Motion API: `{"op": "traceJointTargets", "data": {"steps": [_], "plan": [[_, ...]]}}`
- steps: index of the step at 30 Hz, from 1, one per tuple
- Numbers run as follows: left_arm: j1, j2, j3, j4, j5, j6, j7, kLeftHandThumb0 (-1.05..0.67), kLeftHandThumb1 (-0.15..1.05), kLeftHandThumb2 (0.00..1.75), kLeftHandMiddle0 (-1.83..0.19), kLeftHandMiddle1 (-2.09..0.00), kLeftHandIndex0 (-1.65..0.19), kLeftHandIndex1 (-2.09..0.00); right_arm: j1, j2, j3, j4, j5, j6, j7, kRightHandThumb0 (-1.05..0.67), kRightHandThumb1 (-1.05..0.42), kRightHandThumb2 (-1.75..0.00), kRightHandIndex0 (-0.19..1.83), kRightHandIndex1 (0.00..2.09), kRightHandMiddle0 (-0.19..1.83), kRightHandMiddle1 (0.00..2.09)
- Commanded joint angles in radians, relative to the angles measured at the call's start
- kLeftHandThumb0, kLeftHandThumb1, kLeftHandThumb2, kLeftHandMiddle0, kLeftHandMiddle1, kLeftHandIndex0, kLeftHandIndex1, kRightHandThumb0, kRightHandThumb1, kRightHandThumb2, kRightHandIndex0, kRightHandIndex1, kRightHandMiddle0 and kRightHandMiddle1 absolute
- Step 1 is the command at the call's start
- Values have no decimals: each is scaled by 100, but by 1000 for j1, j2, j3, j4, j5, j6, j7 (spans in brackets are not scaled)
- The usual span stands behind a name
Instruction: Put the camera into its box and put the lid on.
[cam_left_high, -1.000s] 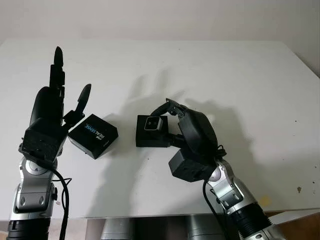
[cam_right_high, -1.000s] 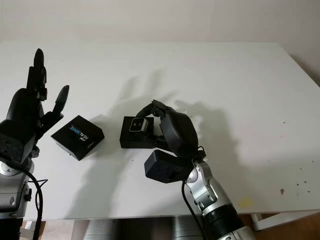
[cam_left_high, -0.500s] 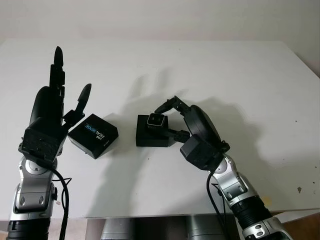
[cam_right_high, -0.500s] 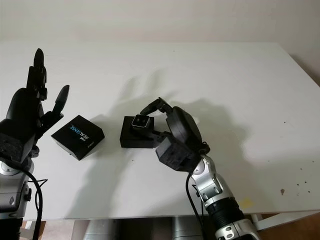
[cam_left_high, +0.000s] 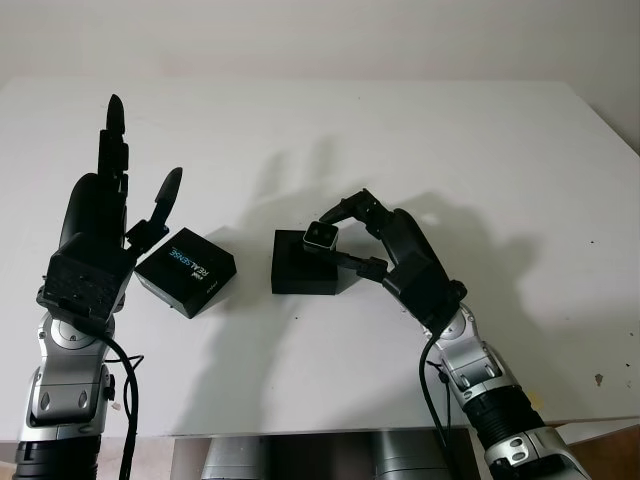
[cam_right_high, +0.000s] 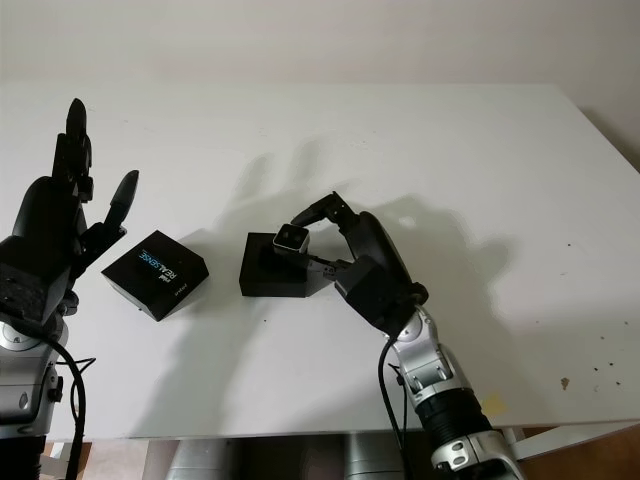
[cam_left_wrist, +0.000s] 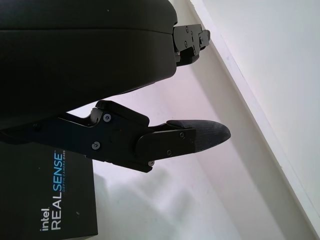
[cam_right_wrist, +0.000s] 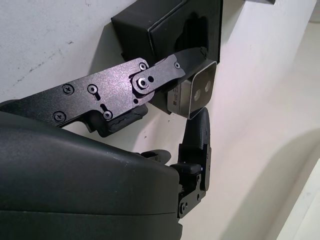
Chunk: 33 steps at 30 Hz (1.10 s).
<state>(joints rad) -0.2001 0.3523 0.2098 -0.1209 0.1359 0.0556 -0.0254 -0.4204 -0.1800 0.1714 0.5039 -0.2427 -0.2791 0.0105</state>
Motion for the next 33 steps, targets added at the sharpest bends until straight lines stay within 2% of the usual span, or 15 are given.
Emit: {"op": "traceJointTargets", "data": {"steps": [1, 14, 23, 33], "plan": [[4, 1, 0, -17, 3, -5, 5, -63, 105, 50, 14, -6, 15, -6, -27, 0, -15, 20, 25, -44, 24, -45, -97, -5, 35, 4, 31, 151], [11, -8, -5, -33, 13, 12, 16, -65, 105, 50, 14, -5, 14, -6, -100, 15, -54, 137, 167, -145, 231, -54, -96, -5, 30, 4, 36, 149], [16, -8, -2, -33, 6, 3, 12, -64, 105, 50, 14, -5, 15, -5, -156, 47, -86, 229, 223, -124, 289, -53, -95, -5, 31, 5, 40, 148], [16, -5, -2, -37, 7, 10, 10, -64, 105, 50, 15, -5, 15, -5, -220, 60, -109, 364, 234, -155, 328, -54, -94, -5, 31, 5, 42, 150]]}}
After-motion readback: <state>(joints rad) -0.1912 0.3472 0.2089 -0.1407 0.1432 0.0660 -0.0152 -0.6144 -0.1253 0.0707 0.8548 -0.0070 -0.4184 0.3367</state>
